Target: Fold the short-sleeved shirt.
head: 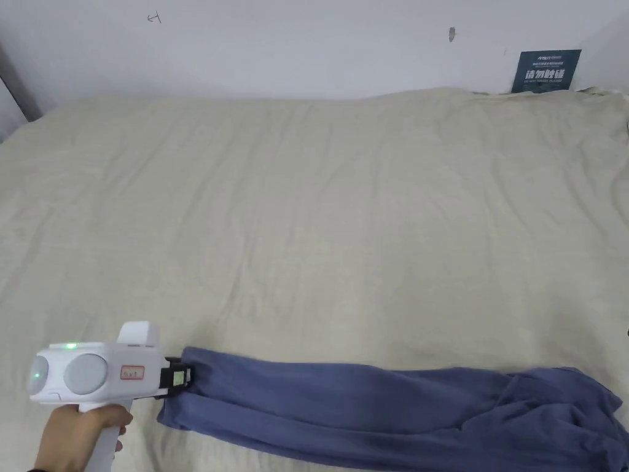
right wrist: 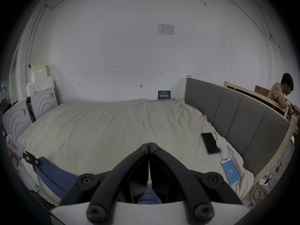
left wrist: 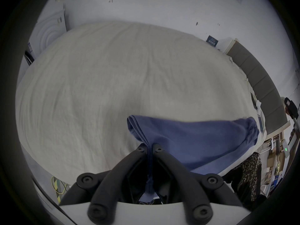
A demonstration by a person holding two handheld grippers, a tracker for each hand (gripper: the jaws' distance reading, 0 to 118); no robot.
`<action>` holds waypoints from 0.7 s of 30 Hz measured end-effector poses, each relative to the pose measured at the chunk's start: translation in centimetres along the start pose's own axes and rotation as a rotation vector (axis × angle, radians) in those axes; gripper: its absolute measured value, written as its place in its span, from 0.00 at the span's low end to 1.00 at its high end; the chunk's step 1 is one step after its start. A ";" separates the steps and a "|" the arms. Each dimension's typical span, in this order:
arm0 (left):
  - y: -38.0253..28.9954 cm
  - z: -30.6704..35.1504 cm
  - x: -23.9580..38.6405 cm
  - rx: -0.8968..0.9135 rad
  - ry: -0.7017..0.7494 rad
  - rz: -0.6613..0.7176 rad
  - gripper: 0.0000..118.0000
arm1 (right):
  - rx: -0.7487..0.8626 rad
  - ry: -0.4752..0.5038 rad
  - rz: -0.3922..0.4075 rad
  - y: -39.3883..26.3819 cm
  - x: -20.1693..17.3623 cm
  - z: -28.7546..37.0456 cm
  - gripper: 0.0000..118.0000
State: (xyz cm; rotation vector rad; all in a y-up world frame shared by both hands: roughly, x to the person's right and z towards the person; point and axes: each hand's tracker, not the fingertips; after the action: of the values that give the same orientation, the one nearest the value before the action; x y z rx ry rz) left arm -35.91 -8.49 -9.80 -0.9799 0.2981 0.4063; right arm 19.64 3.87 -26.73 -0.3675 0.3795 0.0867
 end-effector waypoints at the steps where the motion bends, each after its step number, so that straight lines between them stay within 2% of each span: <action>1: 0.9 1.2 -0.1 0.005 -0.005 0.003 0.00 | 0.002 0.000 -0.001 0.1 0.0 0.0 0.00; 6: 2.9 2.8 -1.3 0.034 0.002 0.011 0.00 | 0.012 0.004 -0.010 0.4 0.0 -0.3 0.00; 15: 4.1 5.9 -7.3 0.045 0.186 0.081 0.00 | 0.023 0.012 -0.016 0.8 -0.1 -0.6 0.00; 21: 3.6 6.2 -6.6 0.050 0.168 0.087 0.00 | 0.020 0.013 -0.016 0.7 0.2 -0.5 0.00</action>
State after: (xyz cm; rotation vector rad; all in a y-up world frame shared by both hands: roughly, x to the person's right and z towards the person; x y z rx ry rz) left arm -43.04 -2.70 -6.42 -0.9564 0.5023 0.3944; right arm 19.52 4.32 -27.47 -0.3512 0.3903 0.0645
